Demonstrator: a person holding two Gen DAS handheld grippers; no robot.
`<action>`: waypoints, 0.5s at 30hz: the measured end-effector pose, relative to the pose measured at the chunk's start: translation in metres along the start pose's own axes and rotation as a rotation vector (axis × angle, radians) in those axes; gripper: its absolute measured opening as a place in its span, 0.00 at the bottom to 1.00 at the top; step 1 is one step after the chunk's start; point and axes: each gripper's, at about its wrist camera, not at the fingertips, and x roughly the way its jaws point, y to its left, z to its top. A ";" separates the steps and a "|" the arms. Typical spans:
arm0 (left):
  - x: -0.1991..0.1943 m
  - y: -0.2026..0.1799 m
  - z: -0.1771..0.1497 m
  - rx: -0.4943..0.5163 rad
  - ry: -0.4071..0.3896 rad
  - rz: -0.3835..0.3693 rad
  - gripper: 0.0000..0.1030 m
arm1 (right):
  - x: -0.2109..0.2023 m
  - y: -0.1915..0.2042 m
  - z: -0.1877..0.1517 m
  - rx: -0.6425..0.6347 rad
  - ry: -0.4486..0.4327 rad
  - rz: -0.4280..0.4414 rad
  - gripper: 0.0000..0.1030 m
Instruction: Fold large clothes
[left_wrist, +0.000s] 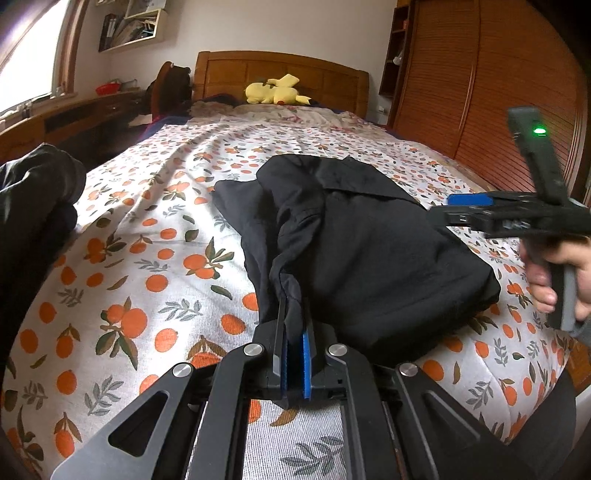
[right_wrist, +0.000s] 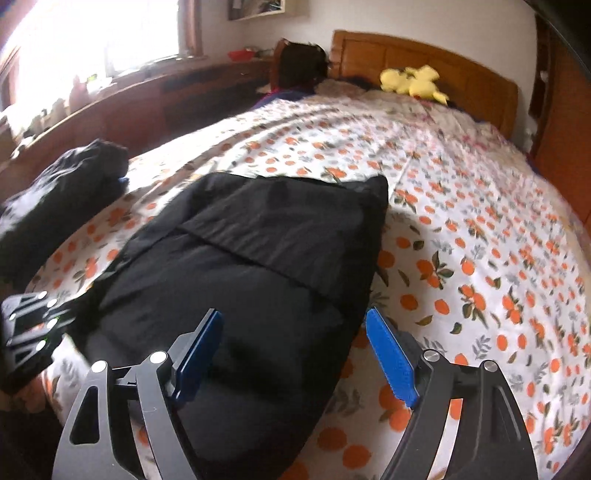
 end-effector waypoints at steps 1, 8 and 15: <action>0.000 0.001 0.000 -0.002 -0.001 -0.001 0.07 | 0.008 -0.006 0.001 0.025 0.013 0.010 0.74; 0.000 0.001 0.000 -0.003 -0.001 -0.002 0.09 | 0.040 -0.028 0.000 0.159 0.064 0.101 0.75; 0.000 0.001 0.000 -0.002 -0.002 -0.003 0.09 | 0.049 -0.031 -0.006 0.211 0.111 0.163 0.66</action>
